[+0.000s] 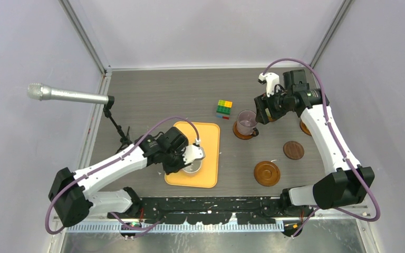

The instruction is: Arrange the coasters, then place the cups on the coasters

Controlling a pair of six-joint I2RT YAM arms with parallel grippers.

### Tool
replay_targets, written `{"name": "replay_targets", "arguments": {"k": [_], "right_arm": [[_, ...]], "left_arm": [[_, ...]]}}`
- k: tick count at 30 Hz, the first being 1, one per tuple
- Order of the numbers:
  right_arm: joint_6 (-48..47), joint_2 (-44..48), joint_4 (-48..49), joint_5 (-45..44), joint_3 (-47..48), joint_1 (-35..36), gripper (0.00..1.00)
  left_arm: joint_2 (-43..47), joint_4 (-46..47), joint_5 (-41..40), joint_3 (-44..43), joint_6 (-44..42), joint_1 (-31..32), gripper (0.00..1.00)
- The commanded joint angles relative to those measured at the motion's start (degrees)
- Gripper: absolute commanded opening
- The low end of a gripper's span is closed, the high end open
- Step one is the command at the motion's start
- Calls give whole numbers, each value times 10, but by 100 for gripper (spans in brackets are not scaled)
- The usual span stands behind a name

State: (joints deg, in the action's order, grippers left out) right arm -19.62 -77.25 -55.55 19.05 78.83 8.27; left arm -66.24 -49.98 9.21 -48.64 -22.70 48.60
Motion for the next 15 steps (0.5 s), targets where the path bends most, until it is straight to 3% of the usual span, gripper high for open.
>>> {"name": "replay_targets", "arguments": {"k": [1, 8, 15], "right_arm": [[-4, 21, 6, -9, -5, 0, 75], [0, 20, 7, -12, -7, 0, 75], [1, 24, 8, -16, -16, -1, 75]], "left_arm": [[-32, 41, 25, -33, 33, 13, 0], [-114, 91, 13, -100, 129, 15, 0], [-172, 147, -49, -142, 212, 15, 0]]}}
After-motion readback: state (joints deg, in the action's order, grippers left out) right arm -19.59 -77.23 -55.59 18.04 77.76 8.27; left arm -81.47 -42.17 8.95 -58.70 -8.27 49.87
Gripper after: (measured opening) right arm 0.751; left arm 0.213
